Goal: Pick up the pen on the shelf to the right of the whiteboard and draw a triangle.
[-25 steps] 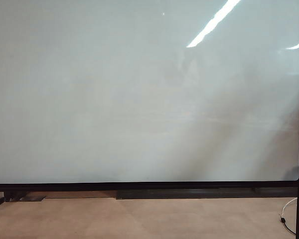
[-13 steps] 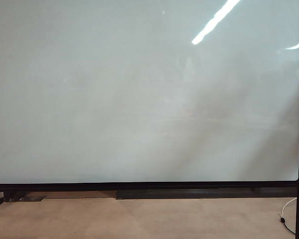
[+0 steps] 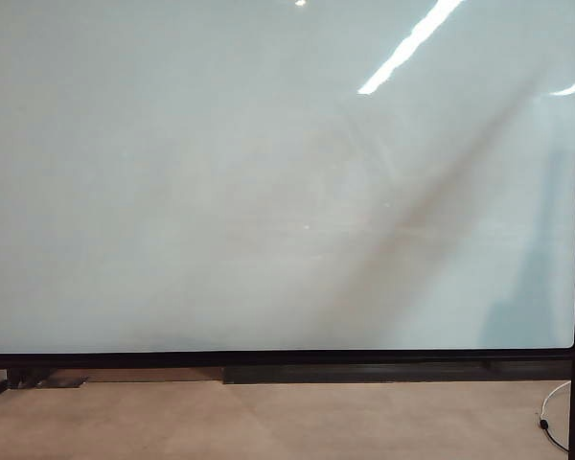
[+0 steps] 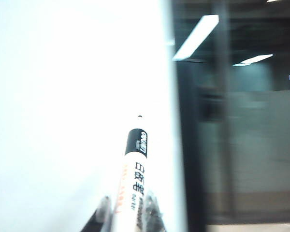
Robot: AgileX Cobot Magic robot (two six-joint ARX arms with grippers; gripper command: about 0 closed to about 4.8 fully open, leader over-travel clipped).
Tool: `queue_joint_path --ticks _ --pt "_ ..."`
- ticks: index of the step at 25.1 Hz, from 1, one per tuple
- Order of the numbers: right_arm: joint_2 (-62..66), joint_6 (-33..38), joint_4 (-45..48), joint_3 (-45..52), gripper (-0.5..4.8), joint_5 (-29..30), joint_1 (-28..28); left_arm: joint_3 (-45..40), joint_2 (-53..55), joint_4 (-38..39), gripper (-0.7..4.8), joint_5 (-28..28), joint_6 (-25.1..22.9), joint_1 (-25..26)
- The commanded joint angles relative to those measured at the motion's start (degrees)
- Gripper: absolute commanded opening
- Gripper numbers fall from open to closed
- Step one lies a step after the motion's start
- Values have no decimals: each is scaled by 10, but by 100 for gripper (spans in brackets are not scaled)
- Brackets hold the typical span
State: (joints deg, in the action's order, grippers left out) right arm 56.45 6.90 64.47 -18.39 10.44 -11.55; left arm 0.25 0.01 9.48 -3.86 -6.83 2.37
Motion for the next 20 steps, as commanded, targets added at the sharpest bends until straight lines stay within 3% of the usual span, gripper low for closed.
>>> queue_joint_path --ticks 1,11,15,20 --pt "-3 55 1 -6 -3 7 53 2 0 3 -5 -2 0 0" --pt "70 116 -20 -90 -3 51 260 2 0 3 -5 -2 0 0" --pt "118 150 -7 -129 -3 91 268 2 0 3 -5 -2 0 0" --pt "171 207 40 -141 -3 94 284 2 0 3 -5 -2 0 0"
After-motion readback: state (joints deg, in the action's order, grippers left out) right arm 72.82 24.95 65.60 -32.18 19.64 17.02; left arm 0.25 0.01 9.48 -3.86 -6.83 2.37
